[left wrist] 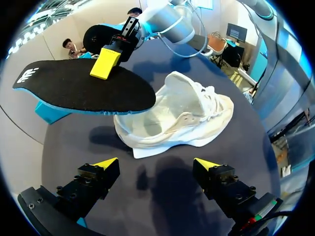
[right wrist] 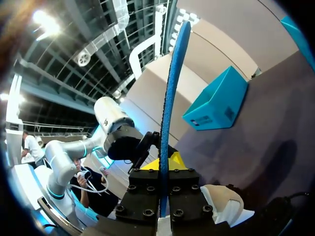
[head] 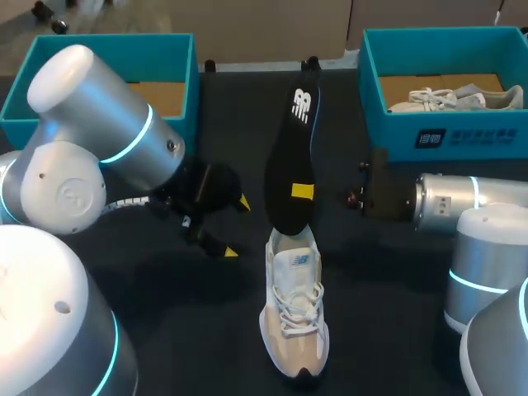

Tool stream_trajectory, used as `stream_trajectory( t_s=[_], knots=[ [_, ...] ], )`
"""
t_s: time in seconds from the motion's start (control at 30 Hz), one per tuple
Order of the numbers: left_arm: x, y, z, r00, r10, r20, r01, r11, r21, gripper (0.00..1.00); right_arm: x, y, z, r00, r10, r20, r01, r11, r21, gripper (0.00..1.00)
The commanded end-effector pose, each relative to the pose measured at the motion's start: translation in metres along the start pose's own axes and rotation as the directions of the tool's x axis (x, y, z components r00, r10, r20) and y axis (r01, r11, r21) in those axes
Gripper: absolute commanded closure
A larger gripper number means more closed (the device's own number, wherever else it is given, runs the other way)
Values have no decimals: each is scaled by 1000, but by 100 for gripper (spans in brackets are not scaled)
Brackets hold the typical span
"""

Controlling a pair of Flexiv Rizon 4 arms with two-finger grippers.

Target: Take the shoe out of the shoebox, open the shoe tongue, remove and reinsert the insole, then place the shoe into the shoebox

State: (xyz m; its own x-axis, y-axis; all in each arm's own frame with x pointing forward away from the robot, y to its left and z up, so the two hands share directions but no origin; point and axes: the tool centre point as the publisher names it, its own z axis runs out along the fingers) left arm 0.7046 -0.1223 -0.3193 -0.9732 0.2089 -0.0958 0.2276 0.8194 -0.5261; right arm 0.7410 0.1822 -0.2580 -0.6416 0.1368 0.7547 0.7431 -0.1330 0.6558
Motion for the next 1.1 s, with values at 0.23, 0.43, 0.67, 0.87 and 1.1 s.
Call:
stream_trajectory(
  t_s=[0.23,0.43,0.67,0.87,1.1],
  knots=[
    [1,6,39,996,-92,21,92,996,15,0,-22,-17,-6,998,-63,-9,62,997,-48,100],
    [0,-3,37,994,-105,33,105,994,5,0,-27,-18,-9,997,-71,-9,71,995,-69,100],
    [0,-3,37,994,-105,33,105,994,5,0,-27,-18,-9,997,-71,-9,71,995,-69,100],
    [4,-3,49,992,-122,41,123,992,-23,0,-29,-24,-12,996,-84,-12,82,993,-84,100],
    [2,-1,55,990,-132,40,133,991,-24,0,-27,-25,-15,994,-108,-8,106,989,-106,100]
  ],
)
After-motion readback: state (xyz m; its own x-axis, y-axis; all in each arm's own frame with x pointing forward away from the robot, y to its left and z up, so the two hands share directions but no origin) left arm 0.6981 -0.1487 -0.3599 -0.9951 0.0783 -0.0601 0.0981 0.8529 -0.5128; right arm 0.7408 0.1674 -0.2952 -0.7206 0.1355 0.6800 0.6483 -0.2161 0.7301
